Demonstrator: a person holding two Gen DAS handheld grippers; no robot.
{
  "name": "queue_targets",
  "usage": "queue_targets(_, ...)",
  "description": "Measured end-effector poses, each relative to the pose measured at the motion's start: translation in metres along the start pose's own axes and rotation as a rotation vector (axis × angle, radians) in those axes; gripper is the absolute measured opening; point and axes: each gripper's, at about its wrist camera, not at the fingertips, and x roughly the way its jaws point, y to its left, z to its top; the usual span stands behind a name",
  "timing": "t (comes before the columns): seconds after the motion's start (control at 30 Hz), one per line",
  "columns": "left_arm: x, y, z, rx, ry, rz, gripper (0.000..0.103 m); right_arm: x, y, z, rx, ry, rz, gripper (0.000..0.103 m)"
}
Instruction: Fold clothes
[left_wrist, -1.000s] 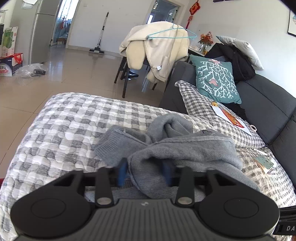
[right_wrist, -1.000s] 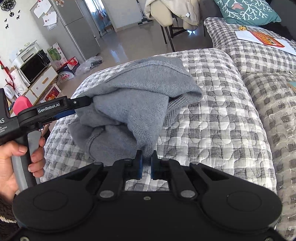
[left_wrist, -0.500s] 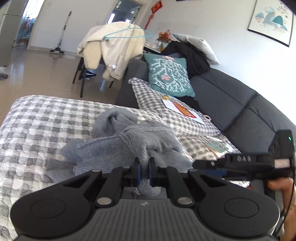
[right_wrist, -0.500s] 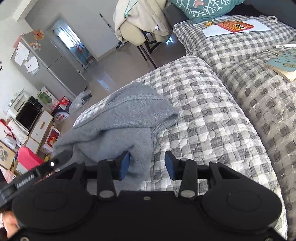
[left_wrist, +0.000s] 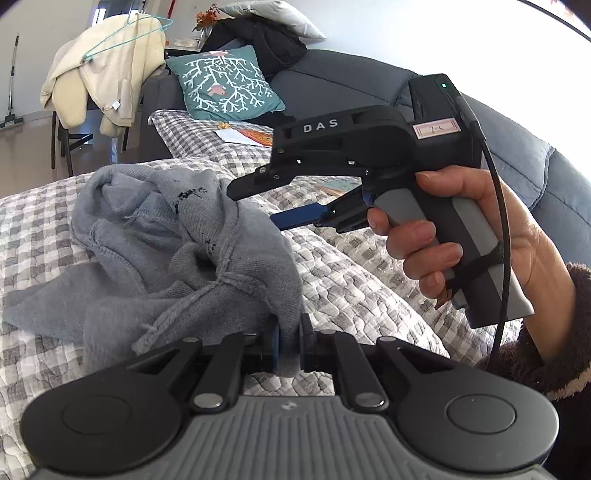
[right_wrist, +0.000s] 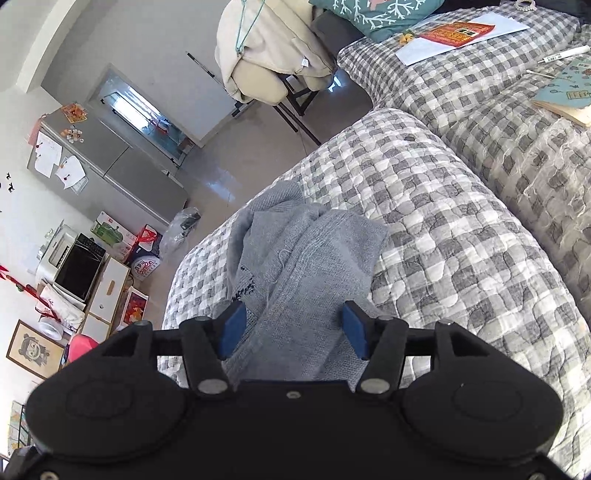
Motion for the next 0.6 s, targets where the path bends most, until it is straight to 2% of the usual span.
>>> queue_targets(0.03, -0.001, 0.003, 0.001, -0.007, 0.001, -0.003, 0.018, 0.003, 0.001, -0.001, -0.009, 0.006, -0.014, 0.057)
queue_targets(0.07, -0.004, 0.006, 0.003, -0.019, -0.01, -0.003, 0.031, 0.006, 0.003, -0.002, -0.022, 0.009, -0.025, 0.054)
queue_targets(0.1, -0.006, 0.008, 0.005, -0.03, -0.021, -0.003, 0.043, 0.009, 0.004, -0.004, -0.035, 0.012, -0.036, 0.044)
queue_targets(0.13, -0.009, 0.011, 0.006, -0.041, -0.032, -0.004, 0.048, 0.012, 0.005, -0.005, -0.049, 0.015, -0.047, 0.028)
queue_targets(0.17, -0.012, 0.014, 0.008, -0.048, -0.041, -0.003, 0.054, 0.012, 0.004, -0.005, -0.052, 0.01, -0.047, 0.021)
queue_targets(0.23, -0.02, 0.02, 0.011, -0.064, -0.075, 0.007, 0.057, 0.013, 0.003, -0.006, -0.058, -0.001, -0.044, 0.01)
queue_targets(0.3, -0.029, 0.029, 0.013, -0.098, -0.106, 0.032, 0.061, 0.005, 0.0, -0.005, -0.048, -0.039, -0.047, 0.005)
queue_targets(0.37, -0.035, 0.039, 0.015, -0.132, -0.126, 0.061, 0.064, -0.006, -0.003, -0.002, -0.05, -0.089, -0.071, 0.004)
queue_targets(0.47, -0.038, 0.054, 0.017, -0.17, -0.136, 0.16, 0.072, -0.022, -0.009, 0.002, -0.071, -0.148, -0.131, 0.004)
queue_targets(0.53, -0.037, 0.062, 0.019, -0.178, -0.128, 0.23, 0.073, -0.027, -0.014, 0.003, -0.082, -0.149, -0.155, 0.004)
queue_targets(0.57, -0.031, 0.07, 0.019, -0.184, -0.113, 0.299, 0.073, -0.028, -0.017, 0.003, -0.078, -0.15, -0.168, 0.004)
queue_targets(0.6, -0.028, 0.075, 0.019, -0.19, -0.1, 0.334, 0.073, -0.028, -0.019, 0.002, -0.074, -0.144, -0.172, 0.004)
